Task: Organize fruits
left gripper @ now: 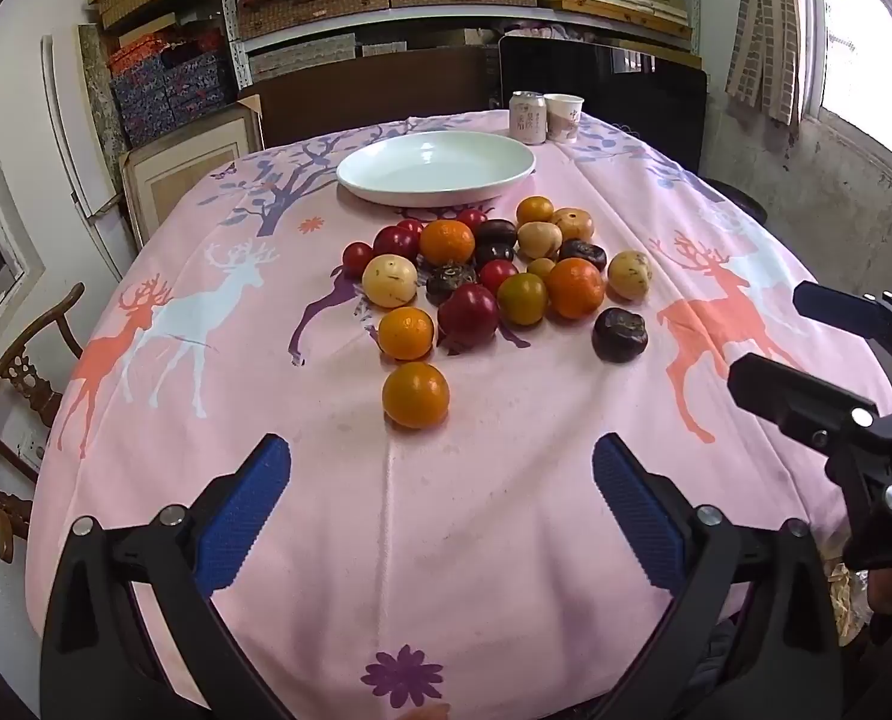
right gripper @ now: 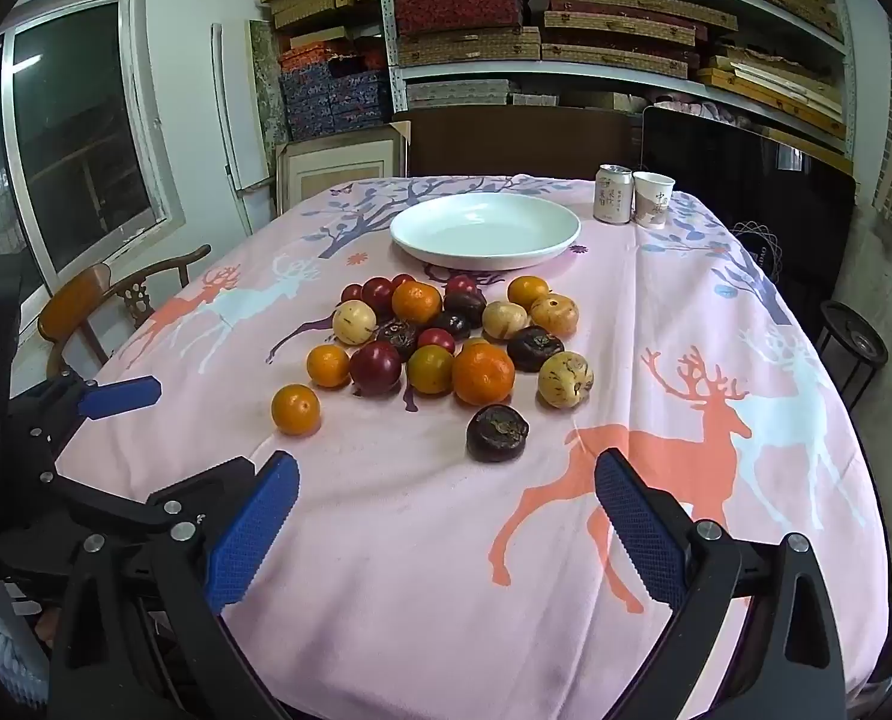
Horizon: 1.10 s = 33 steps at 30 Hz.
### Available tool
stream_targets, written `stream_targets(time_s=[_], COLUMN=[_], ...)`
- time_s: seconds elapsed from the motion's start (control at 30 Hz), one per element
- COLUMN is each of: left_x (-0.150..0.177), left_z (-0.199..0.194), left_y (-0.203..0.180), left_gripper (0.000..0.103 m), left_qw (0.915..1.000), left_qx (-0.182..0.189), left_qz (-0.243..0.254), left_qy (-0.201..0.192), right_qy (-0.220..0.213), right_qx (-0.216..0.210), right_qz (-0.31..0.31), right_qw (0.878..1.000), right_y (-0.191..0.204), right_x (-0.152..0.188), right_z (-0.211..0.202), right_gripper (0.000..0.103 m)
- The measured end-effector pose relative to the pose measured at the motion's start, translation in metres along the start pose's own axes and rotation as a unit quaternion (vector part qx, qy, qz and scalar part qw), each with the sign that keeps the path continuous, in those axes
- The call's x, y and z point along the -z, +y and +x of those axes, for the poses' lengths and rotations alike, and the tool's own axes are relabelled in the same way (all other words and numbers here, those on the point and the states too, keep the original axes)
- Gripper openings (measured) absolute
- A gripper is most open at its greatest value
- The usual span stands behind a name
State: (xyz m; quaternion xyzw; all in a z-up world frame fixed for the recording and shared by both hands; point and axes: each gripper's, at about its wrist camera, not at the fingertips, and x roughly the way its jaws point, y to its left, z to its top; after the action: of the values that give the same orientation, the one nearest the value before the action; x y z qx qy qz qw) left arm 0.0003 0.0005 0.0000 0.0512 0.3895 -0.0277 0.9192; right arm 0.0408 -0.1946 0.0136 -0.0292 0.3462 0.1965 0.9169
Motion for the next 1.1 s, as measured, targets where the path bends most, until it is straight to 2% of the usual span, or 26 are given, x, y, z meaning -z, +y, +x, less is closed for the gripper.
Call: stream_targets(time_s=[1.1], left_x=[0.002], left_z=[0.007], left_y=[0.011], left_gripper=[0.099], left_qw=[0.9997], left_qx=[0.000], left_qz=[-0.017], left_qy=[0.019], right_qy=[0.002], right_qx=[-0.002], right_qz=[0.006], right_qw=[1.000], right_y=[-0.001], right_x=[0.004], right_z=[0.002], right_gripper=[0.100])
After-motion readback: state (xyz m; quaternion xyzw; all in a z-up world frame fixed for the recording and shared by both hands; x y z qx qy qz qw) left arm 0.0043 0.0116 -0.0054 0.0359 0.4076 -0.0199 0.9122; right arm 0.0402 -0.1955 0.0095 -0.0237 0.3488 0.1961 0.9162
